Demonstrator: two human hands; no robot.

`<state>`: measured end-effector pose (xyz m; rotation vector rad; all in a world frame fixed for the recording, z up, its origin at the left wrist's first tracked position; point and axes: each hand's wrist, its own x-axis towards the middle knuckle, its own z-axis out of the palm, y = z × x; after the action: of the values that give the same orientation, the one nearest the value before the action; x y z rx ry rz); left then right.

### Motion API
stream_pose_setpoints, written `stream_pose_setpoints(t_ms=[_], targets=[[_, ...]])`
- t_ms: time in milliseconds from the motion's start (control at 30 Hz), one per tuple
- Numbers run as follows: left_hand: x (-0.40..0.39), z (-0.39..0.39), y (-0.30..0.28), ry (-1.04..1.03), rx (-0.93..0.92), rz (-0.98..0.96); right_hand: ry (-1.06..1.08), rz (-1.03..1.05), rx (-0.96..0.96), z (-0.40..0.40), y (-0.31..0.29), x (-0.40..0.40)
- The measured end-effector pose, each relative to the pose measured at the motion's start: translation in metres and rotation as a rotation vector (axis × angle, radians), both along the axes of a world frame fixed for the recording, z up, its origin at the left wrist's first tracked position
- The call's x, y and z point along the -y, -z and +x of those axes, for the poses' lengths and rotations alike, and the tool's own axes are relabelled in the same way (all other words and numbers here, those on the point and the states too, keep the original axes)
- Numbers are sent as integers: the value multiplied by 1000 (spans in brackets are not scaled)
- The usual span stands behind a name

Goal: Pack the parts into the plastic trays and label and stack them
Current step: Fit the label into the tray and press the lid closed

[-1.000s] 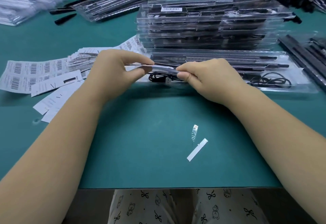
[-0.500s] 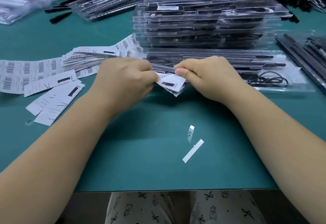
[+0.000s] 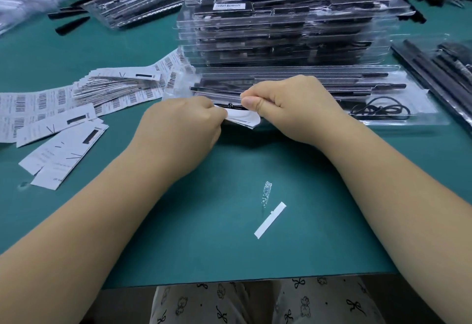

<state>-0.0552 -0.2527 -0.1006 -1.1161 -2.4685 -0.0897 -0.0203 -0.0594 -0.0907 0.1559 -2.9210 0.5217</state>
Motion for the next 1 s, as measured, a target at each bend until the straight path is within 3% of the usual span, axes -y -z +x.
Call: stream_pose_setpoints(t_ms=[100, 267, 500, 733, 1000], targets=[[6, -2, -1, 54, -186, 117, -1, -23, 8, 1, -2, 1], [7, -3, 0, 142, -325, 157, -2, -8, 33, 1, -3, 0], [-2, -1, 10, 82, -284, 136, 4, -23, 32, 1, -2, 0], [-2, -4, 14, 31, -154, 255, -7, -29, 31, 1, -3, 0], [-7, 2, 12, 50, -140, 73, -8, -29, 19, 0, -2, 0]])
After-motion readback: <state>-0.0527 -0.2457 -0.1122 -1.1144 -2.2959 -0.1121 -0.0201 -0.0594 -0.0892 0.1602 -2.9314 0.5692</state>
